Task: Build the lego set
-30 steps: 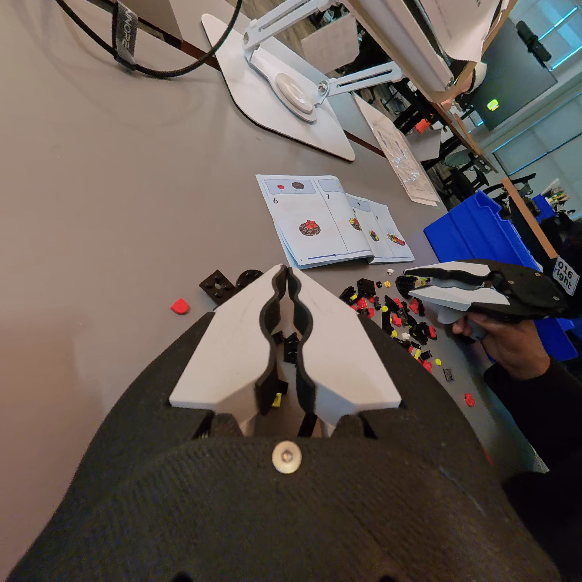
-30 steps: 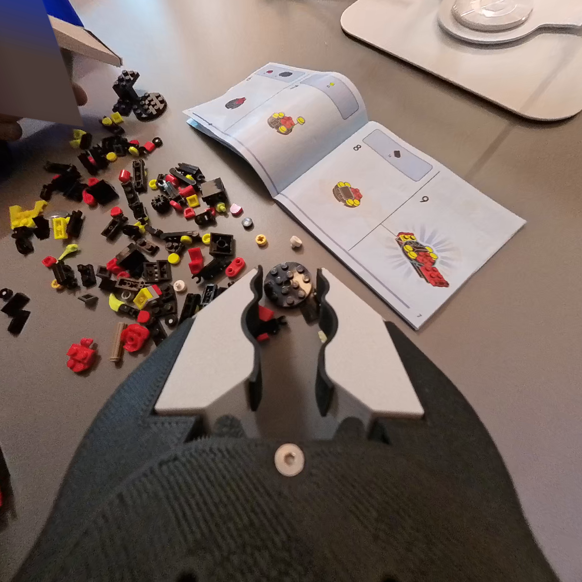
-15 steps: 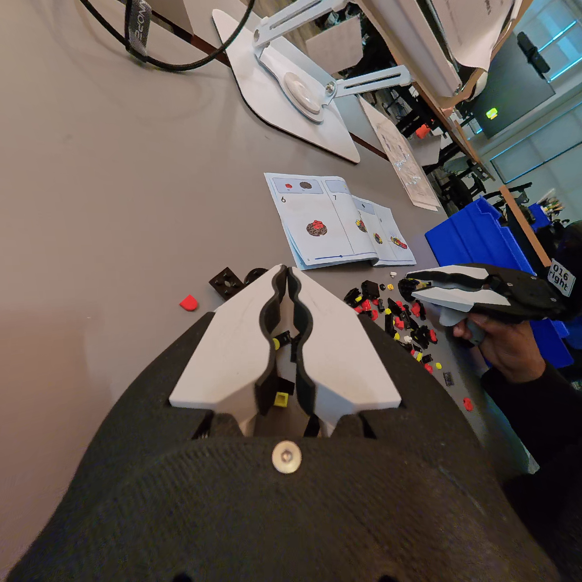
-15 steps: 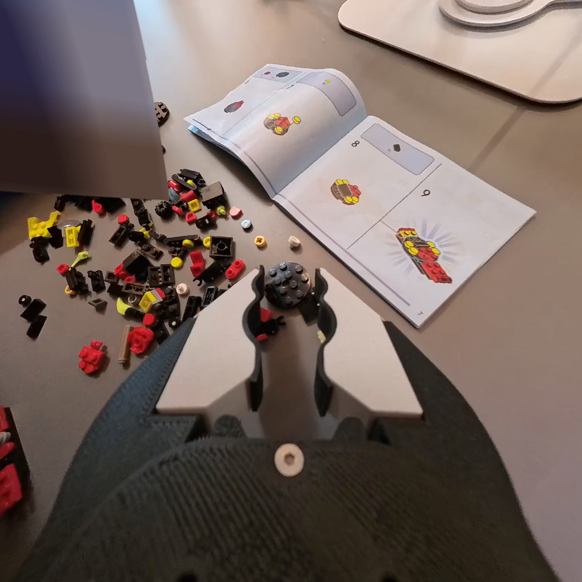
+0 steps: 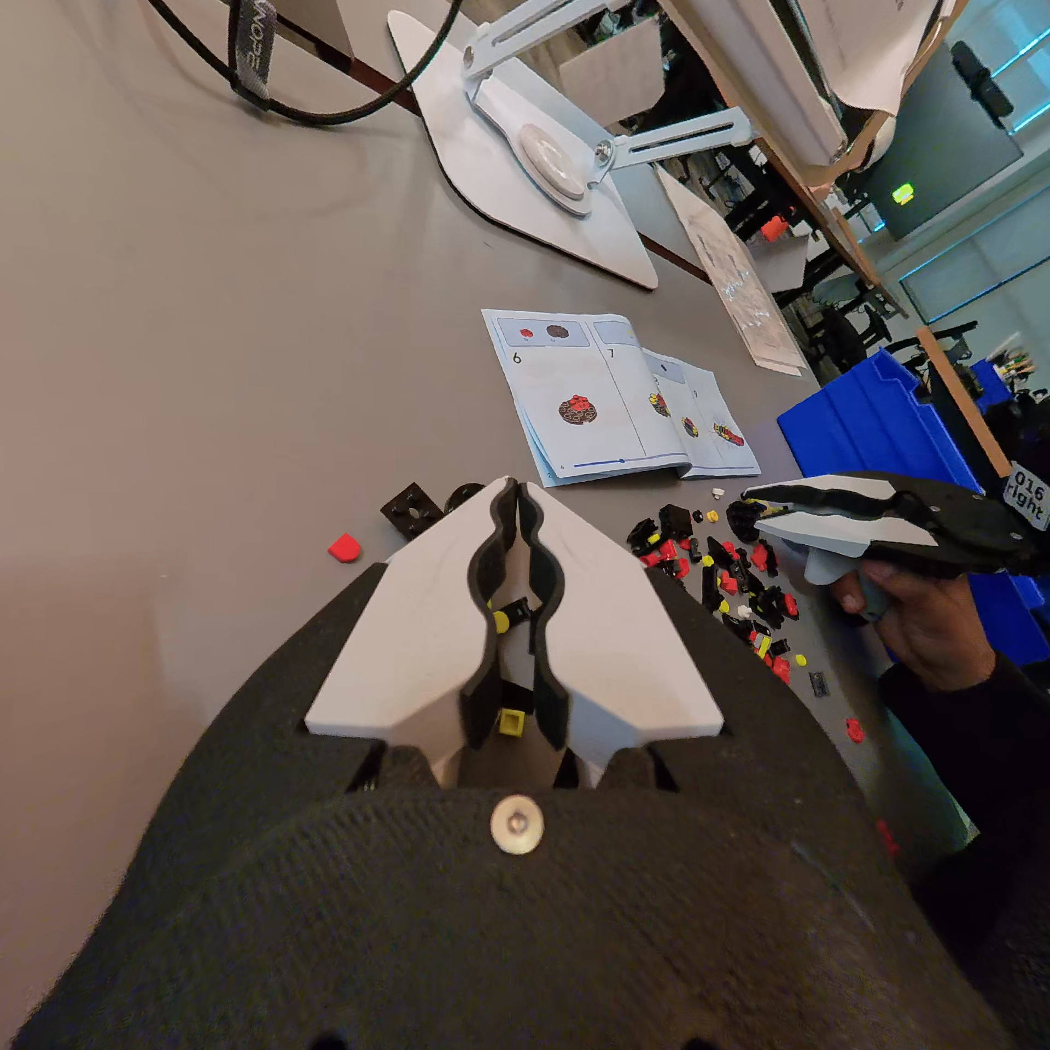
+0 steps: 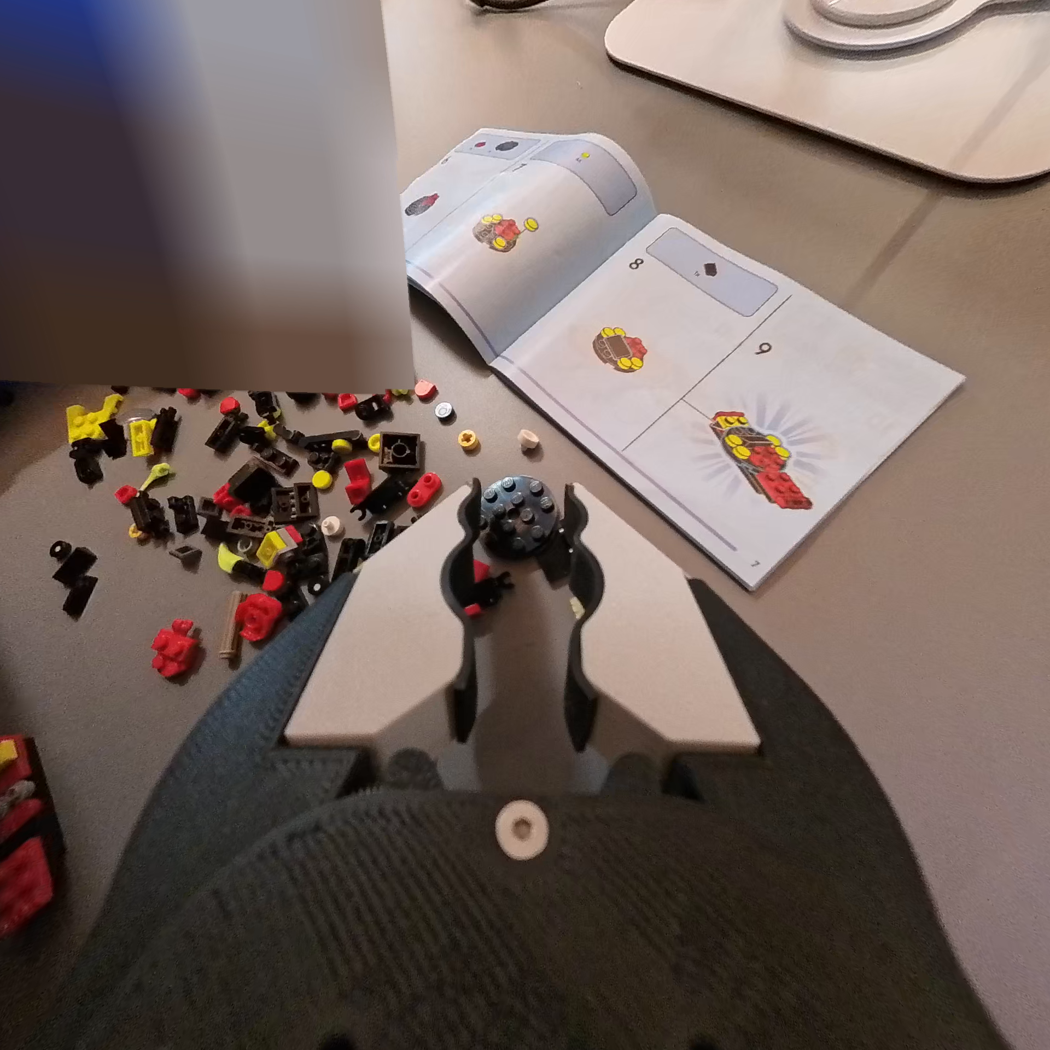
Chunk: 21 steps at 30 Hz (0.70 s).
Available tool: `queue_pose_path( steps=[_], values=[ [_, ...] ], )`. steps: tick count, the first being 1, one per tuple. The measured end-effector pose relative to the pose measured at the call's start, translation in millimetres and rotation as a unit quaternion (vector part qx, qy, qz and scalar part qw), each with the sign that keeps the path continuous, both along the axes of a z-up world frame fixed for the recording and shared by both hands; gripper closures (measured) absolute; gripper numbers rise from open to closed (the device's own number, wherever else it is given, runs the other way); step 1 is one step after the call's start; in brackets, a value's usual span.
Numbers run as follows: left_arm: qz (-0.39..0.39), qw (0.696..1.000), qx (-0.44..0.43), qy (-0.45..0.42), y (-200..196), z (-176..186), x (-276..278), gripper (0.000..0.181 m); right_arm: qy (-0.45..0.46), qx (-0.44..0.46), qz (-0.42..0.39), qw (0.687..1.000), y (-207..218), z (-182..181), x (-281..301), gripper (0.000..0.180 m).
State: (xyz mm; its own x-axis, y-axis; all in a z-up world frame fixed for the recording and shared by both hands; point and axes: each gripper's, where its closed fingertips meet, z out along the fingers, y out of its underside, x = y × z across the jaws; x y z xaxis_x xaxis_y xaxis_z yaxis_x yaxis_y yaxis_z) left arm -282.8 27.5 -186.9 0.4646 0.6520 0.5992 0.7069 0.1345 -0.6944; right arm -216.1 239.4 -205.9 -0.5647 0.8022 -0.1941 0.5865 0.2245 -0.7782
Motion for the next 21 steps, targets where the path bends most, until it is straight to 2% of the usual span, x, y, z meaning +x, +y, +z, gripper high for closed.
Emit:
queue_pose_path(
  steps=[21],
  values=[
    [0.004,1.000,0.005,-0.015,-1.1,-3.2,-2.0,0.181,-0.003,0.031,0.007,0.999,-2.2,-6.7,1.3,0.146]
  ],
)
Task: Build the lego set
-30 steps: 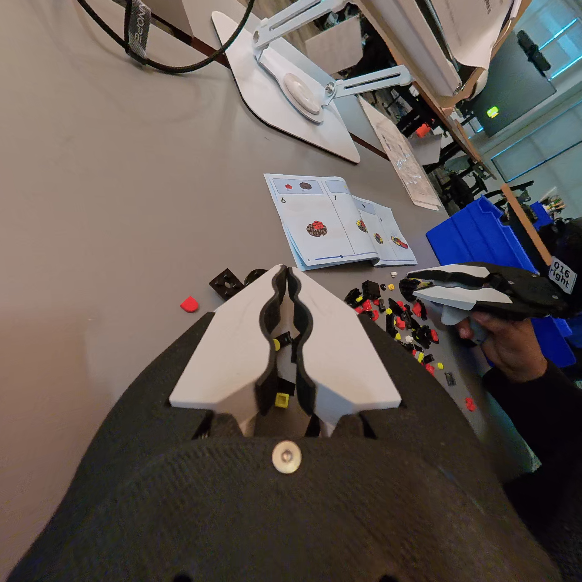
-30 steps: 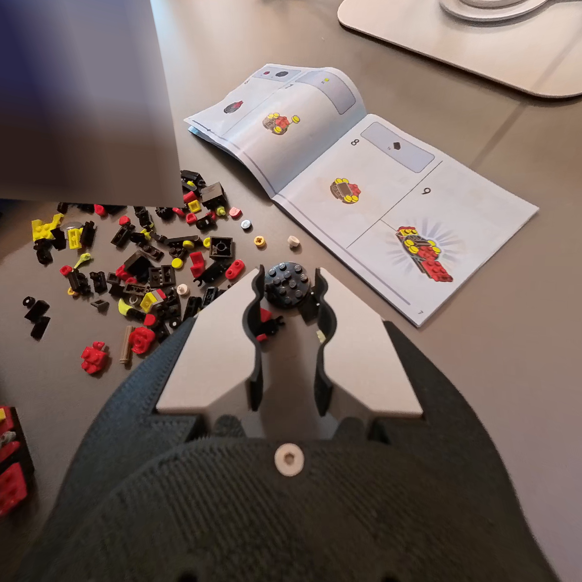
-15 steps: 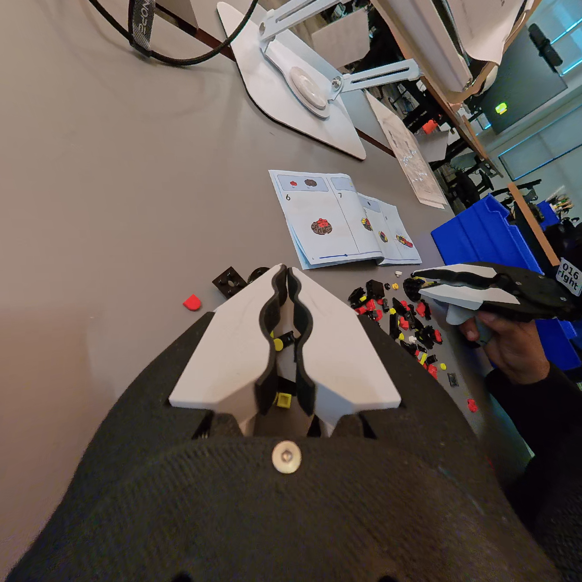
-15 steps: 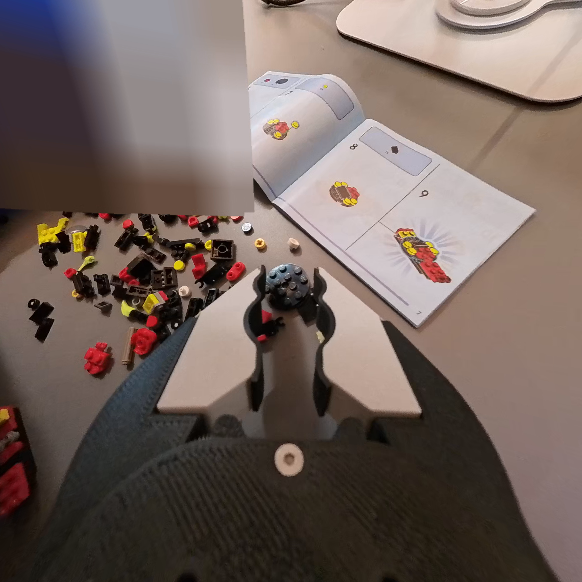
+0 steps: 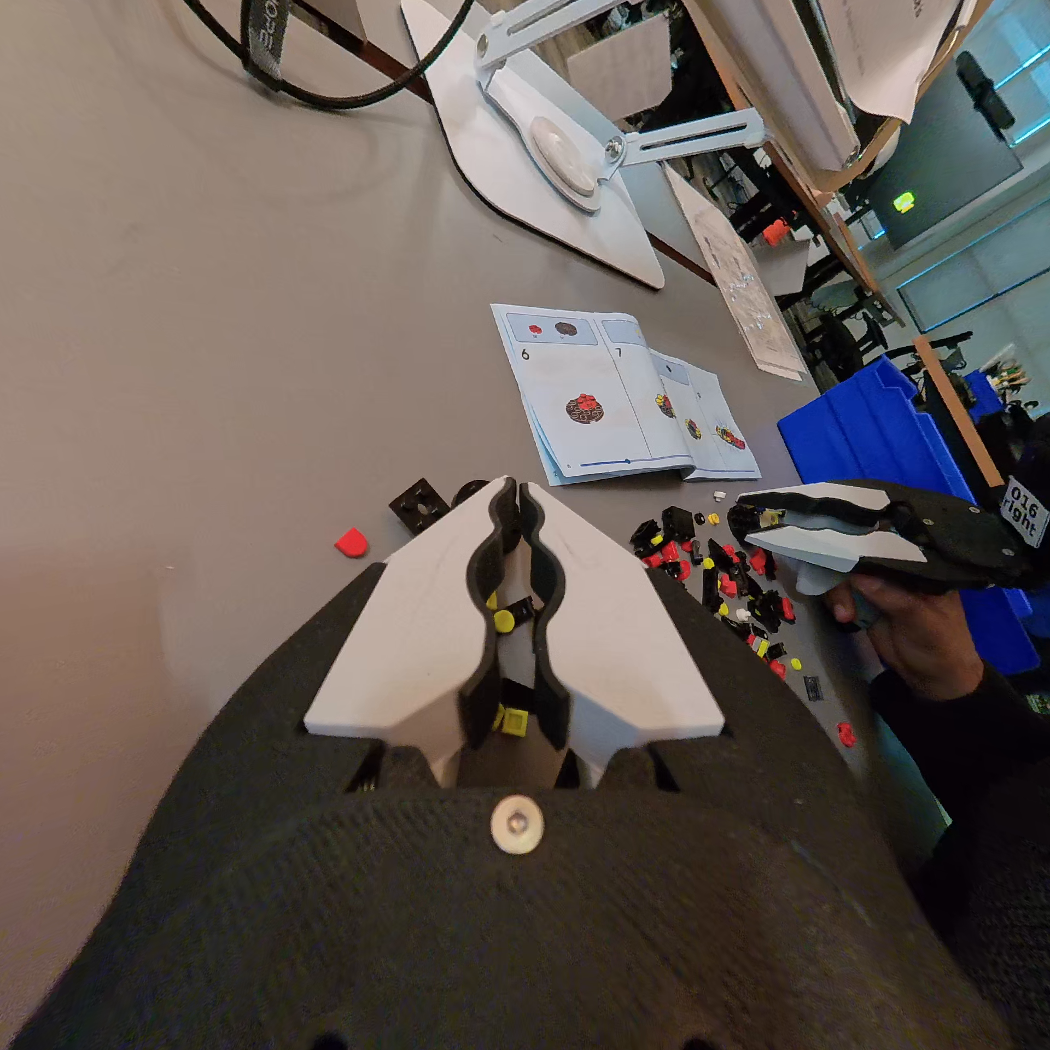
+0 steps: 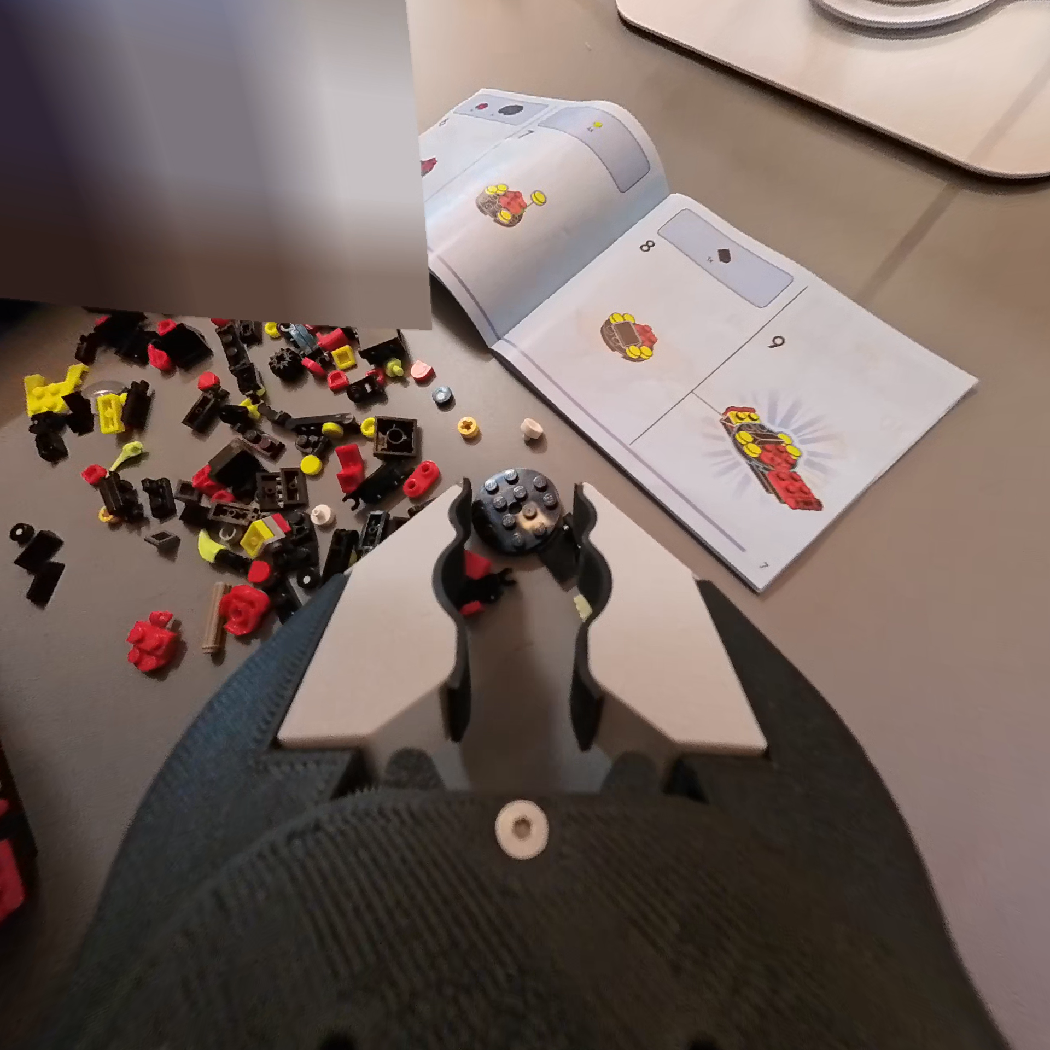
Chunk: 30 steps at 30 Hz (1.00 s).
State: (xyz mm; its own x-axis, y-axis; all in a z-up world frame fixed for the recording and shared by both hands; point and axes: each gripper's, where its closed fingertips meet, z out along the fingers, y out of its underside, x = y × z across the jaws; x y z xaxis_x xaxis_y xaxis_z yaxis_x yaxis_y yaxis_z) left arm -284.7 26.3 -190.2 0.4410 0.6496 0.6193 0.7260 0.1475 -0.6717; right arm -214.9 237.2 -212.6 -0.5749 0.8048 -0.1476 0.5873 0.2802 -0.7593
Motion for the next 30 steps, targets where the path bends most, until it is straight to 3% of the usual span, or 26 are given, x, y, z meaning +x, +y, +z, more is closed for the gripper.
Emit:
queue_pose_path(
  steps=[10,24,30],
  values=[
    [0.000,1.000,0.002,-0.005,-0.1,-0.9,-0.1,0.181,-0.002,0.007,0.005,1.000,-1.4,-1.9,1.1,0.160],
    [-0.003,1.000,0.000,-0.009,1.0,-2.5,0.9,0.181,0.013,-0.013,0.041,0.999,-9.5,6.1,7.2,0.142],
    [-0.004,1.000,0.002,-0.011,1.3,-2.8,1.3,0.181,0.008,0.019,0.040,0.999,-6.1,-1.7,6.8,0.149]
  ],
)
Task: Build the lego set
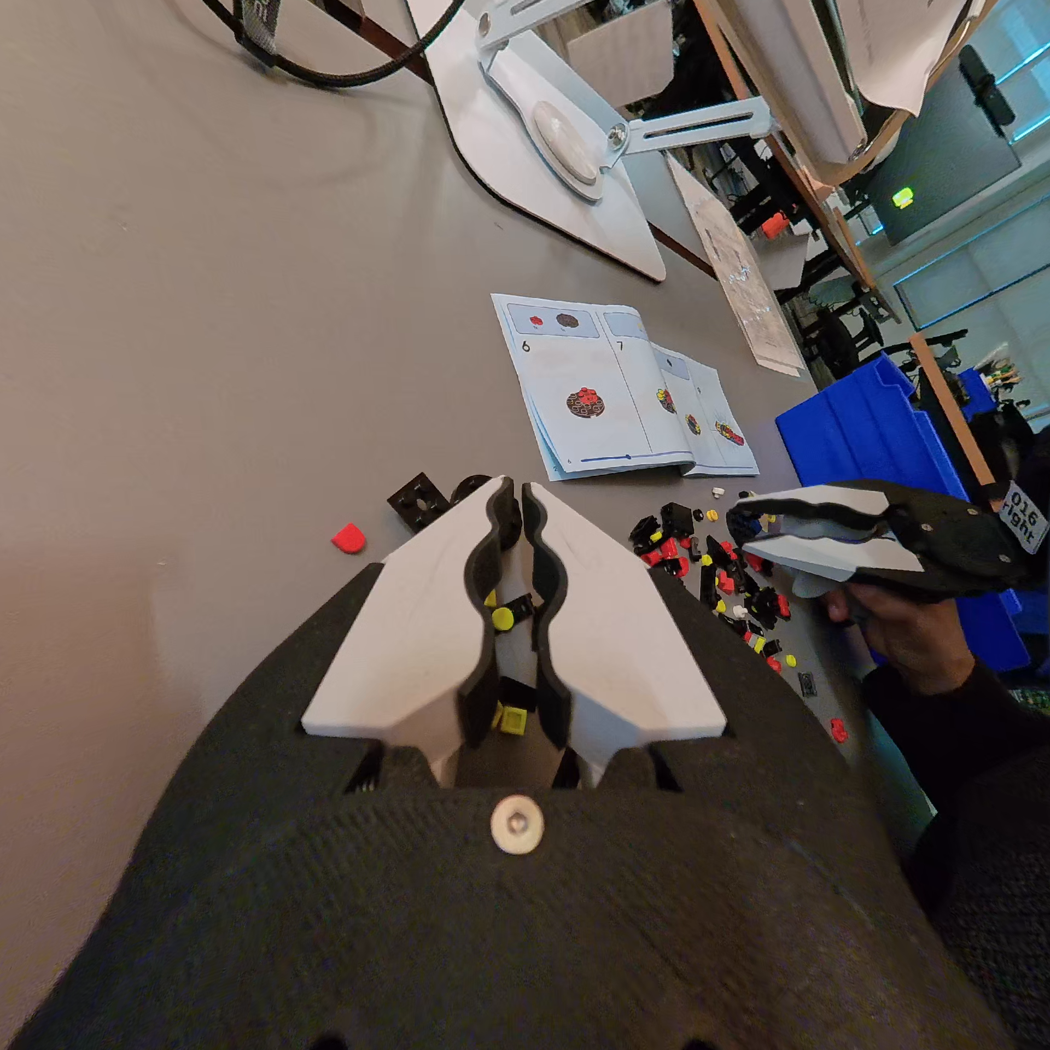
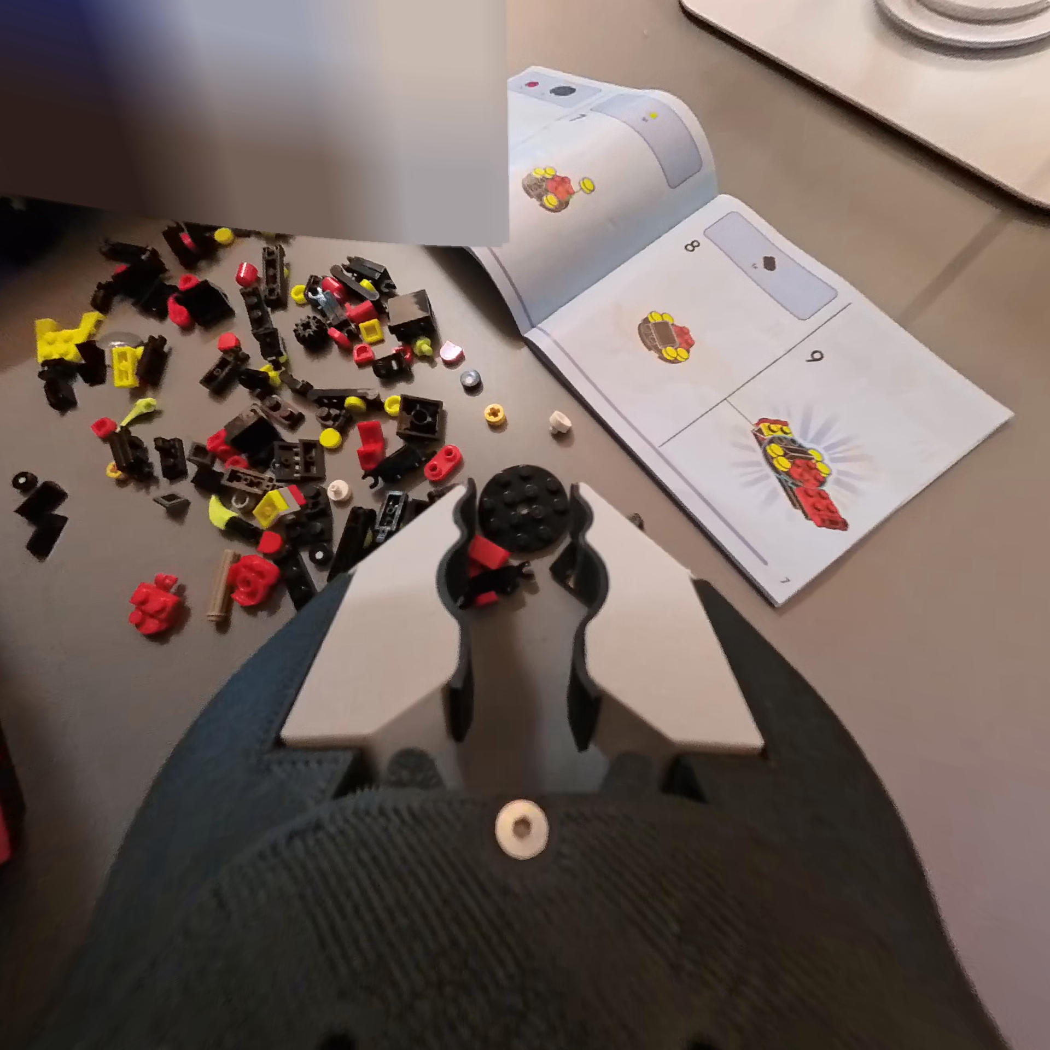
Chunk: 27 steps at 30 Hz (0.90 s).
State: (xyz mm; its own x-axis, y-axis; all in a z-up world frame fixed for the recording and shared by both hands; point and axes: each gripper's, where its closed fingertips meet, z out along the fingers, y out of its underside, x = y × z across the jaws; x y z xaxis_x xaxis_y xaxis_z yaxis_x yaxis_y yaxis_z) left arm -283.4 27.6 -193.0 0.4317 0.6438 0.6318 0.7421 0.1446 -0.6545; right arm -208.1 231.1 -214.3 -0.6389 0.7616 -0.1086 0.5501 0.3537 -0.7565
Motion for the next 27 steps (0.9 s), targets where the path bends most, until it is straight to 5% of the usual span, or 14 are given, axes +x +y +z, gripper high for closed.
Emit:
queue_pose_path(
  steps=[11,19,27],
  values=[
    [0.000,1.000,0.000,-0.002,-0.1,-0.6,-0.1,0.181,0.011,0.013,0.007,1.000,-1.2,0.1,0.9,0.153],
    [0.000,1.000,0.000,-0.004,0.5,-1.2,0.2,0.180,0.013,0.017,0.031,0.999,-1.0,-0.6,4.9,0.140],
    [0.000,1.000,0.002,-0.004,0.5,-0.9,0.0,0.180,0.016,0.019,0.042,0.999,-2.4,-0.6,7.0,0.151]
  ],
)
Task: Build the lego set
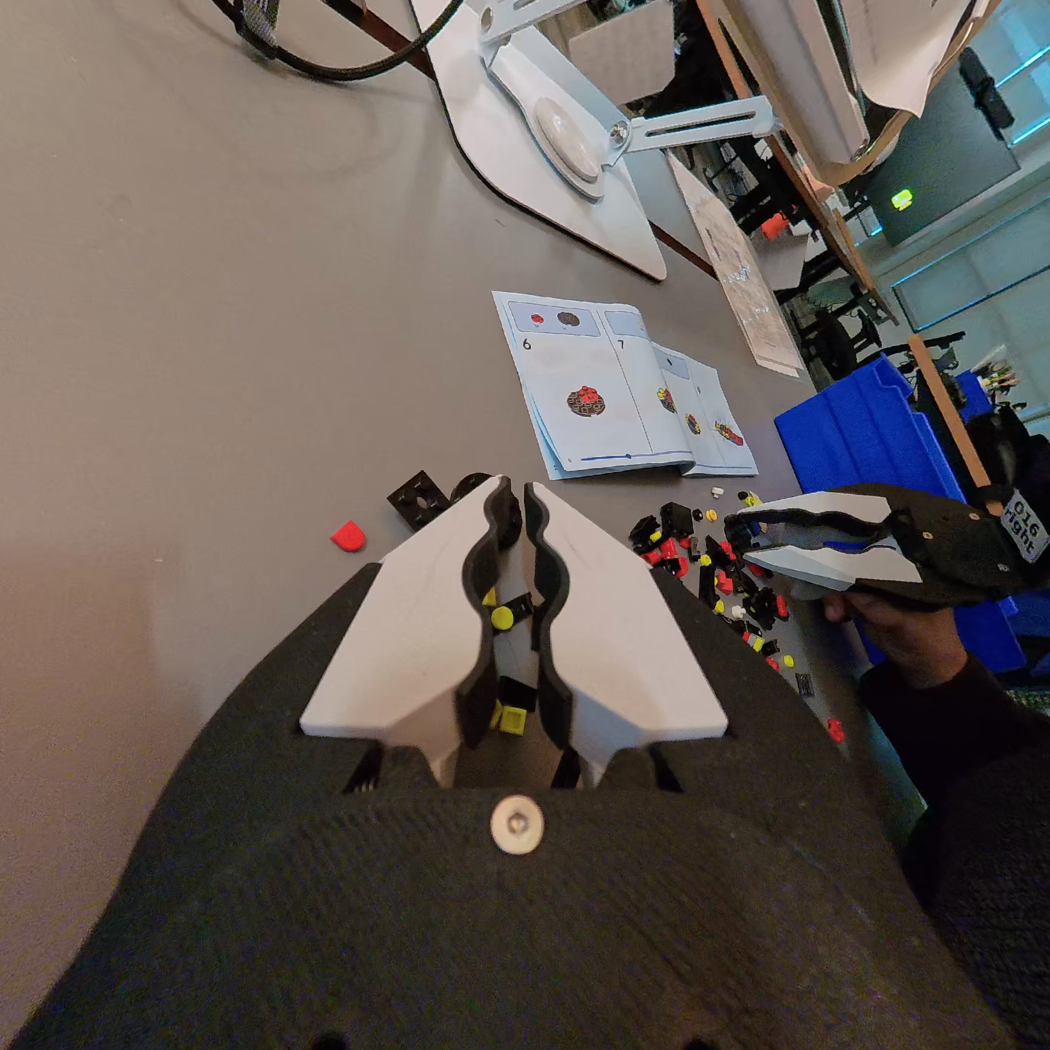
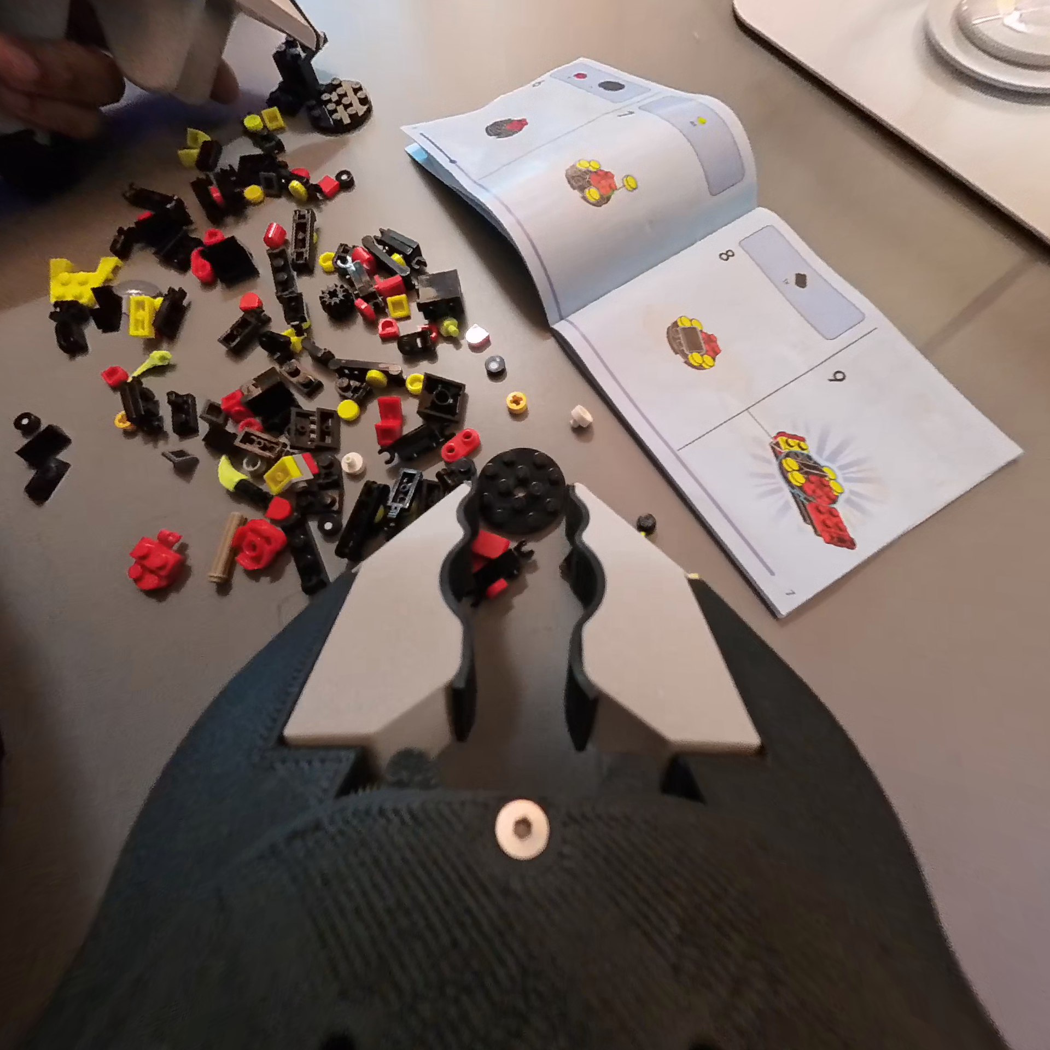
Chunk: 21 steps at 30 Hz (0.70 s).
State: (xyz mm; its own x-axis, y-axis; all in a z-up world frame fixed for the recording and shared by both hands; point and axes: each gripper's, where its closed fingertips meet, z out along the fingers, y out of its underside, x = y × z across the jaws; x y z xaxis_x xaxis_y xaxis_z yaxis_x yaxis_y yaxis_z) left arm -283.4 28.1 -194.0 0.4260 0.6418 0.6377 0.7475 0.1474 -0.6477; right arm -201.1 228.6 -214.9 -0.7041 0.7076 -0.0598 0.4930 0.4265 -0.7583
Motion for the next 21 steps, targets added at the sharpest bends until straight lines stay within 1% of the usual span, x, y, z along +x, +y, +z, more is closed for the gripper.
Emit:
queue_pose_path(
  steps=[12,21],
  values=[
    [-0.001,1.000,0.002,-0.003,0.6,-0.4,0.6,0.179,-0.007,-0.006,0.000,1.000,0.0,-0.2,-0.1,0.151],
    [-0.011,1.000,-0.014,0.004,5.0,-1.3,3.6,0.179,-0.010,-0.009,0.000,1.000,-0.1,-0.2,-0.2,0.151]
  ],
)
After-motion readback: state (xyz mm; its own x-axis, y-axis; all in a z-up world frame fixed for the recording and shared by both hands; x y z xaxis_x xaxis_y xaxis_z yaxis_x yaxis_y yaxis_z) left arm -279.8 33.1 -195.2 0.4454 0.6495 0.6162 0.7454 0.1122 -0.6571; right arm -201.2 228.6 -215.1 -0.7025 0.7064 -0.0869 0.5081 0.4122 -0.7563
